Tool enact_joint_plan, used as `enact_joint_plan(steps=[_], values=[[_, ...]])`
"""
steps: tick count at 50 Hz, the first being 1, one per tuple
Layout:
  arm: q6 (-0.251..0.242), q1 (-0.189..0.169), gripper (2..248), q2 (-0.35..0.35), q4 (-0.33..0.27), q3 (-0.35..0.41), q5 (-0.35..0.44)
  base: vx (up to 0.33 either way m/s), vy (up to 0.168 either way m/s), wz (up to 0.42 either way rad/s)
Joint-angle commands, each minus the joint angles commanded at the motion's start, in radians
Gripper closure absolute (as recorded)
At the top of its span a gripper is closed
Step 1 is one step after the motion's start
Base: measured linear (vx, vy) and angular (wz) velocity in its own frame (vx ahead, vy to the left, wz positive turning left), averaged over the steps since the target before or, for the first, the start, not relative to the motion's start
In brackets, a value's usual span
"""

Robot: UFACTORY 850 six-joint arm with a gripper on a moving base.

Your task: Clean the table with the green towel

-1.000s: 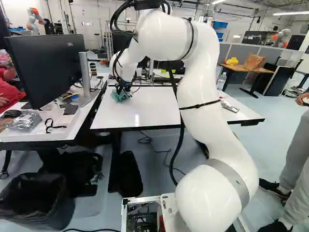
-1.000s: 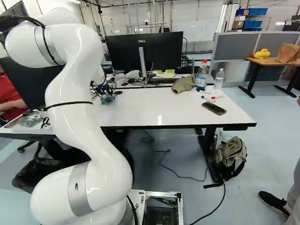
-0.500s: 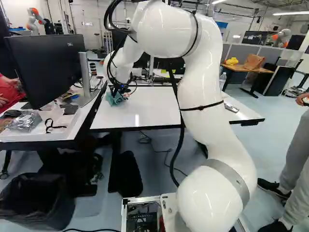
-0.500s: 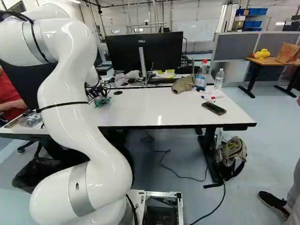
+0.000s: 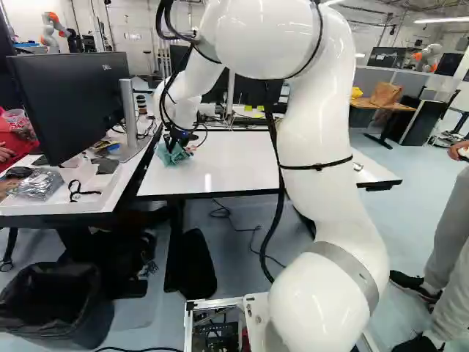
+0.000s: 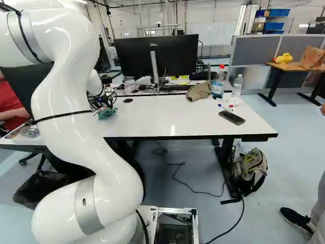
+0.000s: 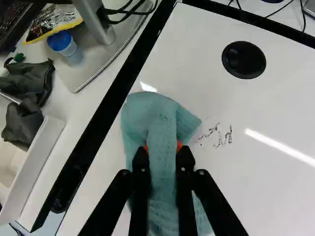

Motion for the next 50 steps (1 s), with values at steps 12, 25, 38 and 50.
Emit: enact_joint_plan(steps=[12, 25, 38, 50], values=[[0.000, -0.022, 191, 0.038, 0.000, 0.050, 0.000, 0.000, 0.000, 0.000], [0.000, -0.056, 191, 0.063, 0.000, 0.083, 0.000, 0.000, 0.000, 0.000], [0.000, -0.090, 191, 0.089, 0.000, 0.112, 0.000, 0.000, 0.000, 0.000], [0.000, -0.120, 191, 0.136, 0.000, 0.142, 0.000, 0.000, 0.000, 0.000]])
